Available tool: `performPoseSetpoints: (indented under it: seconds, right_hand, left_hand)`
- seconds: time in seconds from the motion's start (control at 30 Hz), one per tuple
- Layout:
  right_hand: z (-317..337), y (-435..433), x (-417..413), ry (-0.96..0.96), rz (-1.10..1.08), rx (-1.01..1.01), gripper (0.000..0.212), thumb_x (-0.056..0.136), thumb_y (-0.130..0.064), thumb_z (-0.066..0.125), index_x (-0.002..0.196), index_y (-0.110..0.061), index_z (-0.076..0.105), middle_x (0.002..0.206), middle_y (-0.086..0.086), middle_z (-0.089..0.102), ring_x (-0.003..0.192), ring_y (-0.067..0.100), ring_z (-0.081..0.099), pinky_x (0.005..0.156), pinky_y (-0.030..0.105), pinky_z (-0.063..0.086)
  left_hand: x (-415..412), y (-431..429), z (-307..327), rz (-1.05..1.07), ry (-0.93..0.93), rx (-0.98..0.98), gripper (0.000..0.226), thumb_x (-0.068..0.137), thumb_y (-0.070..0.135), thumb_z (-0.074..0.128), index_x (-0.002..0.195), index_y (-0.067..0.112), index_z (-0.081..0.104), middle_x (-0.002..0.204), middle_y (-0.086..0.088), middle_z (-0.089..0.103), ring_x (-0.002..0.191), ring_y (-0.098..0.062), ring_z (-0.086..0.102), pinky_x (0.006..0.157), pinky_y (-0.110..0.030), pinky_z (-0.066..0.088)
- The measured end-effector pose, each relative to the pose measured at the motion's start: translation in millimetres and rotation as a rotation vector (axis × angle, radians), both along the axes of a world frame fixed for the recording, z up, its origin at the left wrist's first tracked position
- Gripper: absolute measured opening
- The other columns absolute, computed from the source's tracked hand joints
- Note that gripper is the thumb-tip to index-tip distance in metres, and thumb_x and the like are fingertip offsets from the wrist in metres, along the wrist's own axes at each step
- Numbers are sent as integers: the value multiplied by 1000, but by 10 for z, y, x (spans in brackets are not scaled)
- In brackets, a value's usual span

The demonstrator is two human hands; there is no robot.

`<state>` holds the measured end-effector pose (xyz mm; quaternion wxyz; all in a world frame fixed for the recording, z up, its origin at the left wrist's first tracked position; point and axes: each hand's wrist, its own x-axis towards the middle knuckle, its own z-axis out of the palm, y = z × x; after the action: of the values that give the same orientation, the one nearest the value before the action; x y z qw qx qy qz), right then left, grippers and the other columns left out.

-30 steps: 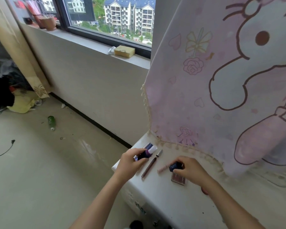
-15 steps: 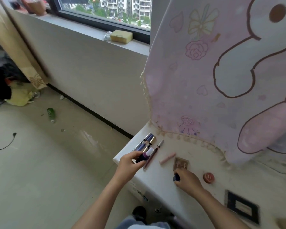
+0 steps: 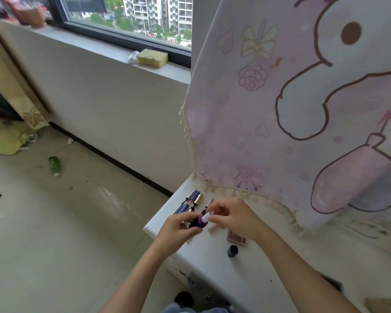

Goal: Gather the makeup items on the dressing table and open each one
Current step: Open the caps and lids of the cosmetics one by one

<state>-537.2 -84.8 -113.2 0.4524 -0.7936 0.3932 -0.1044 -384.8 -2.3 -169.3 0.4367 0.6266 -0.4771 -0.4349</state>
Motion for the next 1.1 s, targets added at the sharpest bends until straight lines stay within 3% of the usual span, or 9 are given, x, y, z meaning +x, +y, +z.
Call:
performPoseSetpoints:
  seconds: [0.1,0.23,0.3,0.4,0.57,0.67,0.73,0.9,1.1]
  right_hand:
    - [-123,-9,17,163,1,-210,29,81,-36,66,88,-8,66,62,-14,49,55,-1,43,56,12,33]
    - [-128,32,10,56,93,-95,46,78,-24,70,122,-22,54,85,-8,54,65,2,50,63,9,42]
    - [-128,43,1,38,96,-116,28,81,-16,66,109,-17,62,78,-11,54,63,-2,51,61,6,40]
    - [-128,54,10,74,23,-152,11,82,-24,66,86,-14,65,65,-13,51,55,-1,47,54,9,37]
    - [-105,51,-17,48,88,-52,35,80,-17,67,114,-19,57,77,-15,52,63,-4,51,60,7,43]
    - [-95,64,-36,73,38,-109,16,84,-19,62,96,-9,66,65,-14,49,53,-2,47,51,9,38]
    - [-104,65,-38,124,8,-174,23,83,-29,64,91,-7,66,60,-14,47,52,0,42,49,10,34]
    - [-126,61,-67,78,42,-10,58,76,-25,72,129,-26,47,89,-7,55,70,4,52,66,13,45]
    - [-144,74,-89,37,4,12,28,83,-12,63,111,-17,60,77,-16,53,62,-8,53,56,5,41]
  left_hand:
    - [4,20,-20,-14,-18,12,50,76,2,69,72,53,67,73,11,66,68,-12,53,68,-35,47]
    - [-2,51,-25,-19,-6,8,46,77,5,70,74,51,67,71,15,67,70,-17,53,70,-38,48]
    - [-5,56,-26,-23,-9,3,44,77,5,70,77,49,66,76,12,67,71,-17,53,70,-35,47]
    - [-7,52,-36,-28,-19,6,39,77,4,69,82,43,65,79,9,67,71,-16,52,68,-30,44]
    - [-16,46,-52,-50,-18,5,34,78,7,70,86,39,65,80,9,66,71,-7,53,68,-26,45]
    - [-15,29,-67,-77,-47,4,32,78,9,70,88,39,65,83,10,66,70,-1,53,69,-25,44]
    - [-27,17,-63,-87,-52,-2,30,78,8,70,89,36,65,83,11,65,68,3,52,67,-22,41]
    - [-27,-15,-36,-83,-56,-24,34,78,7,69,85,39,64,76,15,64,65,7,51,64,-15,40]
    - [-14,-47,-73,-102,-63,-20,32,78,8,70,87,38,63,80,14,64,65,6,52,65,-15,42]
